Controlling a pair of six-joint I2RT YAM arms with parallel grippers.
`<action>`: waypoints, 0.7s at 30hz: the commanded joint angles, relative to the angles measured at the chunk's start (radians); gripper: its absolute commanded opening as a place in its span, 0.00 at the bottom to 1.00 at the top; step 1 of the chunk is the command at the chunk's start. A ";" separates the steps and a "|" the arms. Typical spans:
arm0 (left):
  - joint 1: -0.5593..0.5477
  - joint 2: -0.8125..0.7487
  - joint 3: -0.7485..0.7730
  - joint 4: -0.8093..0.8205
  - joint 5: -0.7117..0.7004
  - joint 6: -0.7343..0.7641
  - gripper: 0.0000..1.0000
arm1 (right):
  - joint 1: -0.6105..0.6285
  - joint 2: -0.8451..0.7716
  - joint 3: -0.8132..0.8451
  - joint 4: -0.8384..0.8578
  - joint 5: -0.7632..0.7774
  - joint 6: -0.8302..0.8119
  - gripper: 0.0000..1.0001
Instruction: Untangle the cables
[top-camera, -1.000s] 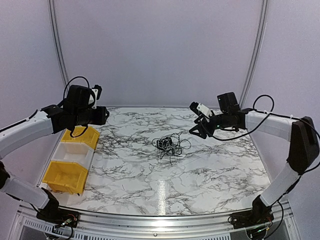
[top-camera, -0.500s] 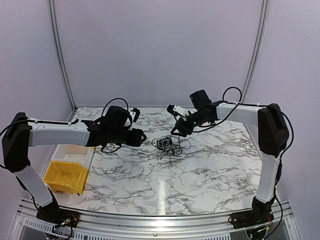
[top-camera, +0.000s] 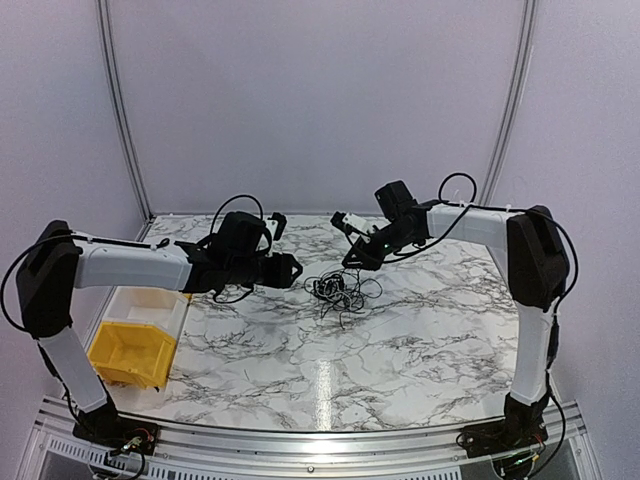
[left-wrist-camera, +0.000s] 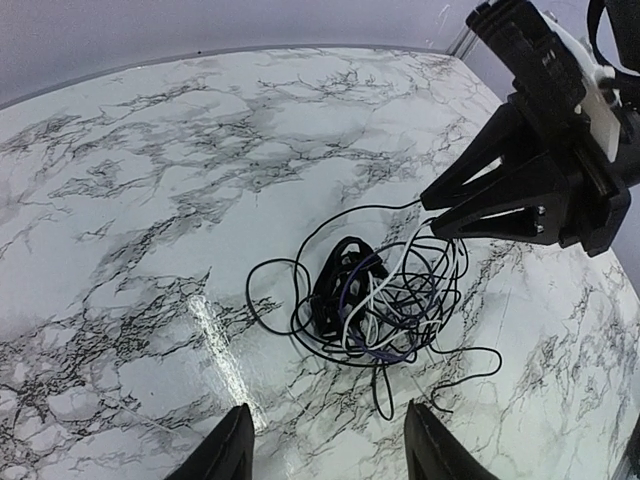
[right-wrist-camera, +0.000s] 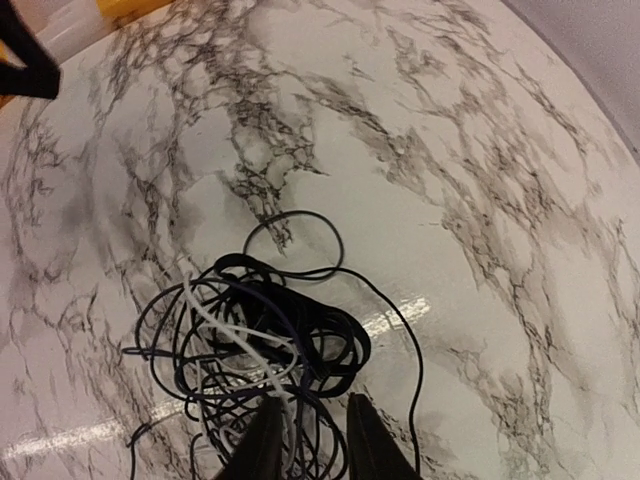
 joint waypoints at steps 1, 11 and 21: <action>-0.003 0.036 0.036 0.059 0.023 0.029 0.54 | 0.009 0.004 0.056 -0.048 -0.047 0.006 0.12; -0.015 0.070 0.045 0.156 0.073 0.077 0.55 | 0.048 -0.205 0.029 -0.124 -0.149 0.013 0.00; -0.063 0.096 0.082 0.250 0.148 0.142 0.48 | 0.070 -0.316 -0.034 -0.133 -0.152 0.010 0.00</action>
